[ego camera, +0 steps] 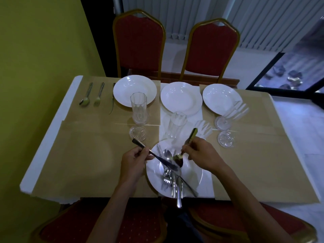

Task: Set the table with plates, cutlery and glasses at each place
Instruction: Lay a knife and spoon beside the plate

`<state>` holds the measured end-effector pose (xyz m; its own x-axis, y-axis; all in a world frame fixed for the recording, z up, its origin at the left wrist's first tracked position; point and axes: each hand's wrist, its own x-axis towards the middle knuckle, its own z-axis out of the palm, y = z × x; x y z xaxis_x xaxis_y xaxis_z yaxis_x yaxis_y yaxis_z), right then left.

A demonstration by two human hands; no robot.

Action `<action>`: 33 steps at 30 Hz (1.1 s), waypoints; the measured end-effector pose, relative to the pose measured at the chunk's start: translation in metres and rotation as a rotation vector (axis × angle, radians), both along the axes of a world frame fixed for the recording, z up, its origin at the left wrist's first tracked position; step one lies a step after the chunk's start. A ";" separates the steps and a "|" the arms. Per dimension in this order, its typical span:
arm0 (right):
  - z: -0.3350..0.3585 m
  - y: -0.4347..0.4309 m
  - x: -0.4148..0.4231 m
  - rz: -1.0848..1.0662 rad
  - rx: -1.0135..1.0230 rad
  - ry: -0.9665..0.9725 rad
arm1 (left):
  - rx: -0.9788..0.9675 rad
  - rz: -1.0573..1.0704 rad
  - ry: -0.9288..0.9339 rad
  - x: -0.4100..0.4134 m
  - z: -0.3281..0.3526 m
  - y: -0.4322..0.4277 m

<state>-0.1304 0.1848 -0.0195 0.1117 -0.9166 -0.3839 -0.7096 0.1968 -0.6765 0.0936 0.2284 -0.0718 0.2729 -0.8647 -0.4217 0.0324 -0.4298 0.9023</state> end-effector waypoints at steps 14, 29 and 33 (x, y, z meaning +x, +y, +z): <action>0.059 0.005 -0.172 -0.140 -0.065 -0.047 | -0.103 -0.408 -0.024 -0.184 0.068 -0.048; 0.011 -0.083 -0.423 -0.270 -0.058 -0.042 | -0.012 -0.533 -0.023 -0.436 0.038 -0.131; -0.011 -0.133 -0.459 -0.259 0.025 -0.045 | 0.056 -0.556 -0.050 -0.469 0.013 -0.170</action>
